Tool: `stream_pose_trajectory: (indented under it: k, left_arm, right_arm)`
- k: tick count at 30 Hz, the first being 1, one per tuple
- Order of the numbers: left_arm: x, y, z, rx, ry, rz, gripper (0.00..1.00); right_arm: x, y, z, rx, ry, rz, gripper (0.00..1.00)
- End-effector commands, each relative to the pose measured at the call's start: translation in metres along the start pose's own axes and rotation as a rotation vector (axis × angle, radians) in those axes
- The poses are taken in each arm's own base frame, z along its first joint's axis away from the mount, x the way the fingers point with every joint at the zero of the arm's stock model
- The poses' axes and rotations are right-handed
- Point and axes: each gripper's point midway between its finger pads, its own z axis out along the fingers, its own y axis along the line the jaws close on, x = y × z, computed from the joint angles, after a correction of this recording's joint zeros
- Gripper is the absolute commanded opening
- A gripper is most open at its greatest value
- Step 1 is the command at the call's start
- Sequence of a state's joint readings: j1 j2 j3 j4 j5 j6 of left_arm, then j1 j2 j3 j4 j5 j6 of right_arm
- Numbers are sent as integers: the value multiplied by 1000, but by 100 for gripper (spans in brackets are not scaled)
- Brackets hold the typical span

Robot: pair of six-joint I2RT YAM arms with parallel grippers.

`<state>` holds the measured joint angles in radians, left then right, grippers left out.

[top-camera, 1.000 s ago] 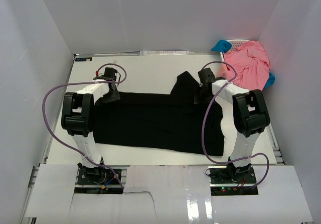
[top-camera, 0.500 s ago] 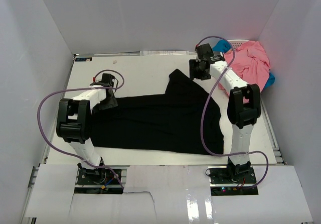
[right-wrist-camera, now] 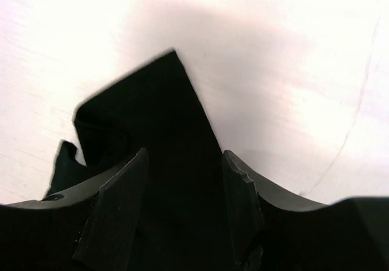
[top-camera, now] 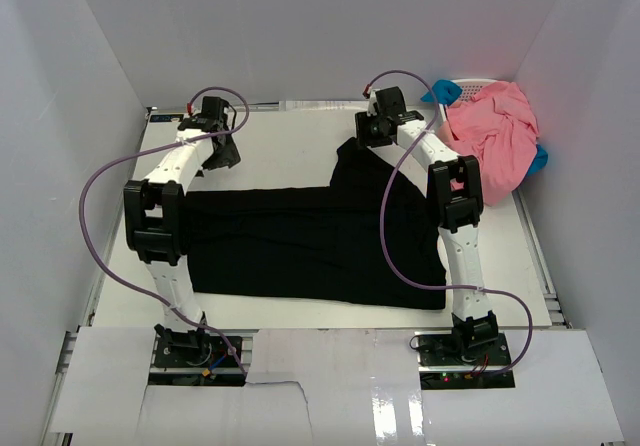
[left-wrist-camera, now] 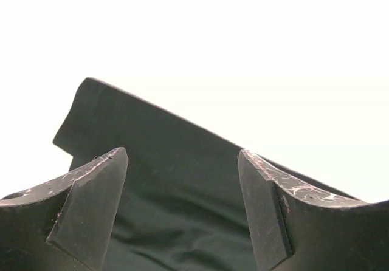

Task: Fold and stack the t-shirts
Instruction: Grap the side of the flattened tshirt furthest away from the robot with both arms

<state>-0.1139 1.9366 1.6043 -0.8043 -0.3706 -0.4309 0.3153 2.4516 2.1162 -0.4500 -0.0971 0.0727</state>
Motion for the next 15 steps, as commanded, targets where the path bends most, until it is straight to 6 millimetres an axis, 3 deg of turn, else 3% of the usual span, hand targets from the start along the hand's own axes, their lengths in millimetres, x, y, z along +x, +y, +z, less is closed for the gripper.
stream_pose_trajectory:
  k: [1,6,15]
  left_arm:
    - [-19,-14,-15,25,-27,9,84]
    - [-28,-34,-19,40,-46,50,84]
    - [-19,-38,-15,21,-38,81,85]
  right_arm:
    - [-60,9,-9,-48,-187,-89,59]
    - [-61,8,-3,-49,-216,-110,62]
    - [-55,5,18,-43,-209,-167,61]
